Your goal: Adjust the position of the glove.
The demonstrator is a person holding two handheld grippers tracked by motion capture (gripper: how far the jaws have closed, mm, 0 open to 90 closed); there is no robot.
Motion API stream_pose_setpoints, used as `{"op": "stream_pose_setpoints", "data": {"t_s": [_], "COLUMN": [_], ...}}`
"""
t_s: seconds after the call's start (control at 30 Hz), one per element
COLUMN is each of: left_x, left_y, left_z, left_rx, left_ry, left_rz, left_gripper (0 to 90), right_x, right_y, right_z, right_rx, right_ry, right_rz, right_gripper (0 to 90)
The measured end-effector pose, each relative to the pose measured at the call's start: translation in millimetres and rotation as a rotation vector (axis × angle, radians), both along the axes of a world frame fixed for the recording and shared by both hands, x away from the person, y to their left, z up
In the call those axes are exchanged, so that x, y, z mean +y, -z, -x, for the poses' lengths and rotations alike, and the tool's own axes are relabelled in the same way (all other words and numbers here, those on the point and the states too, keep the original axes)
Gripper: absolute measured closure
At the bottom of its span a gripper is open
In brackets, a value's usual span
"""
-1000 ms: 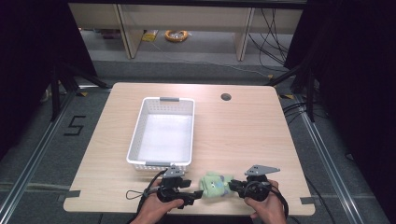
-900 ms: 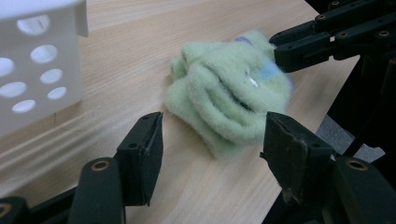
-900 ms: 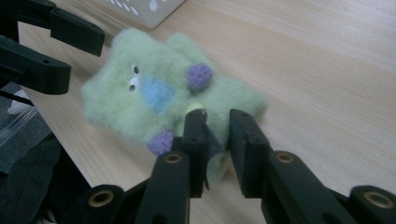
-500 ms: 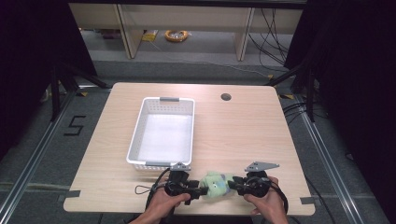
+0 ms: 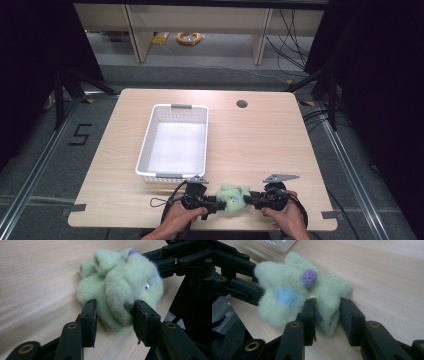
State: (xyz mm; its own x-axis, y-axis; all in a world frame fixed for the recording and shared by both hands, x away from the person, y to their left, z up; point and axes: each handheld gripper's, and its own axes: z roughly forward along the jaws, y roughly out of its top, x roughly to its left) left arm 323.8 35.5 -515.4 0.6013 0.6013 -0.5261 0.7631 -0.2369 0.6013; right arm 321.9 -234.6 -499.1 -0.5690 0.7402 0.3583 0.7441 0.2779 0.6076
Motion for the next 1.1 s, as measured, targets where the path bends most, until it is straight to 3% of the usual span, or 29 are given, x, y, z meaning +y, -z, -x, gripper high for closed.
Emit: {"op": "stream_pose_setpoints", "data": {"t_s": [0.03, 0.17, 0.23, 0.3, 0.43, 0.53, 0.57, 0.7, 0.77, 1.1], "left_x": [0.2, 1.1, 2.6, 2.7, 1.9, 2.4, 3.0, 3.3, 3.6, 7.7], "left_y": [1.5, 2.8, 5.3, 4.1, 4.1, 4.2, 4.9, 3.4, 3.2, -4.1], "left_z": [-0.7, -1.7, -4.3, -3.6, -2.6, -2.7, -3.5, -3.6, -4.3, -4.7], "left_rx": [0.002, 0.013, 0.029, 0.028, 0.011, 0.003, 0.009, -0.006, 0.005, -0.011], "left_ry": [0.009, 0.021, 0.031, 0.021, 0.032, 0.037, 0.049, 0.054, 0.059, 0.058], "left_rz": [0.019, 0.026, 0.054, 0.033, 0.041, 0.044, 0.064, 0.056, 0.067, 0.070], "left_gripper": [59.1, 63.1, 65.1, 66.6, 69.7, 73.2, 73.2, 75.9, 76.2, 77.8], "right_x": [-0.3, -0.7, -0.6, -1.2, -0.7, -0.9, -0.9, -1.5, -2.5, -4.1], "right_y": [1.8, 2.4, 7.4, 9.3, 9.0, 9.2, 9.2, 9.1, 8.2, 2.8], "right_z": [-0.2, -0.2, -1.7, -2.6, -2.0, -1.6, -1.6, -0.4, -0.7, 4.6], "right_rx": [0.019, 0.028, 0.048, 0.053, 0.050, 0.054, 0.054, 0.071, 0.031, -0.009], "right_ry": [0.005, 0.010, 0.017, 0.016, 0.010, -0.011, -0.011, -0.004, -0.026, -0.032], "right_rz": [-0.011, -0.007, -0.048, -0.063, -0.059, -0.081, -0.081, -0.123, -0.096, -0.149], "right_gripper": [63.0, 62.3, 60.7, 60.7, 61.8, 68.1, 68.1, 73.3, 74.3, 77.0]}}
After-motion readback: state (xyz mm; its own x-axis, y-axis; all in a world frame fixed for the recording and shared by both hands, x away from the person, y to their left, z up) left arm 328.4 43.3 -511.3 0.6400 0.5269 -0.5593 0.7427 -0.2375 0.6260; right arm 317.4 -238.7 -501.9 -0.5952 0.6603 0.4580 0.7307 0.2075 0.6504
